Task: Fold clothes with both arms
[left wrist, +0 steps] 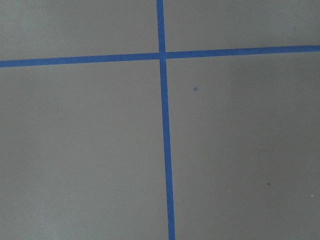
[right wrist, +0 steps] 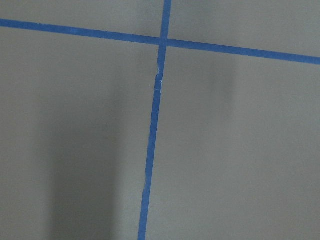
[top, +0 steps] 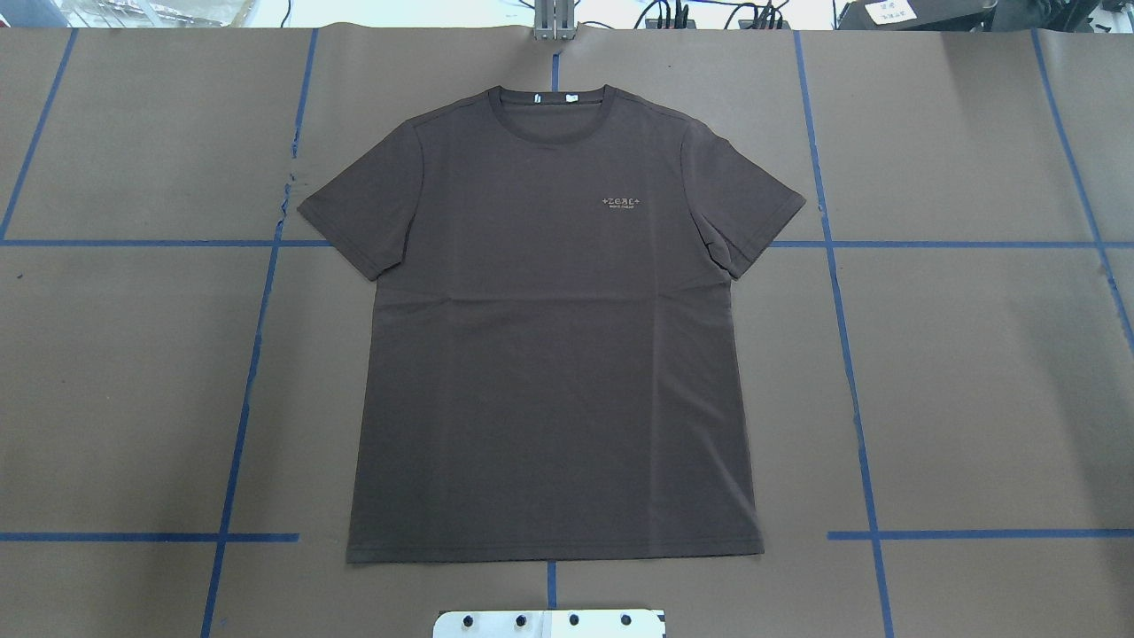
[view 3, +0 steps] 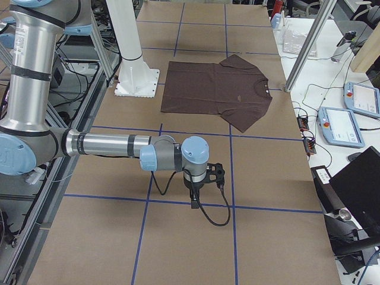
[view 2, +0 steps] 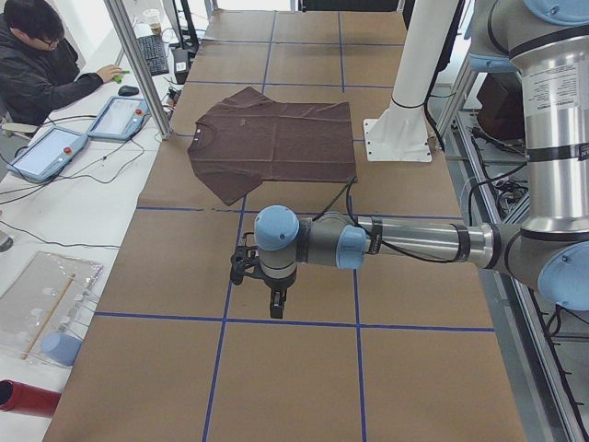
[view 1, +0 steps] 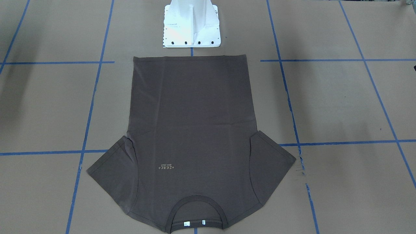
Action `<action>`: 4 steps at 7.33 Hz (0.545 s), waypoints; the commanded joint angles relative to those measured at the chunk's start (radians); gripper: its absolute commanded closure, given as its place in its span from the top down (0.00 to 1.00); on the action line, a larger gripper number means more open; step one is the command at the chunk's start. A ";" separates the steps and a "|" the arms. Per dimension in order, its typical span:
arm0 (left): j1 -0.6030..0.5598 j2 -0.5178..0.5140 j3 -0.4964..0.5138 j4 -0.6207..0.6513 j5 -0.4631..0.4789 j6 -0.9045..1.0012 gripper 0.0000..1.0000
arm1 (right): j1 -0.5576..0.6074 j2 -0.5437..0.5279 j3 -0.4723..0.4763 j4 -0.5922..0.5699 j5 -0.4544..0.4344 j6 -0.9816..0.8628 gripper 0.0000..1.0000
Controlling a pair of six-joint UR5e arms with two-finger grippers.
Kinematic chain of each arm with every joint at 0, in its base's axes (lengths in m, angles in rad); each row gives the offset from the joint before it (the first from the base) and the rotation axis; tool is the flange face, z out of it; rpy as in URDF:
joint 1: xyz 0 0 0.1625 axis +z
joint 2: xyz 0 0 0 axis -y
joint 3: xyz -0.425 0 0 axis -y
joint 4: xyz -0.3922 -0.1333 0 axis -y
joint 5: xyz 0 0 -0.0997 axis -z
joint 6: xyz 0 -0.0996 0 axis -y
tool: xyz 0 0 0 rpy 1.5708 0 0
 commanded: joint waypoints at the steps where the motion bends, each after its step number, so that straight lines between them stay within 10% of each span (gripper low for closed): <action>1: 0.000 0.000 -0.001 -0.040 -0.002 -0.005 1.00 | 0.000 0.000 0.002 0.000 0.002 0.006 1.00; 4: 0.000 0.000 0.001 -0.098 0.002 -0.002 1.00 | -0.003 0.023 0.024 0.002 0.006 0.006 1.00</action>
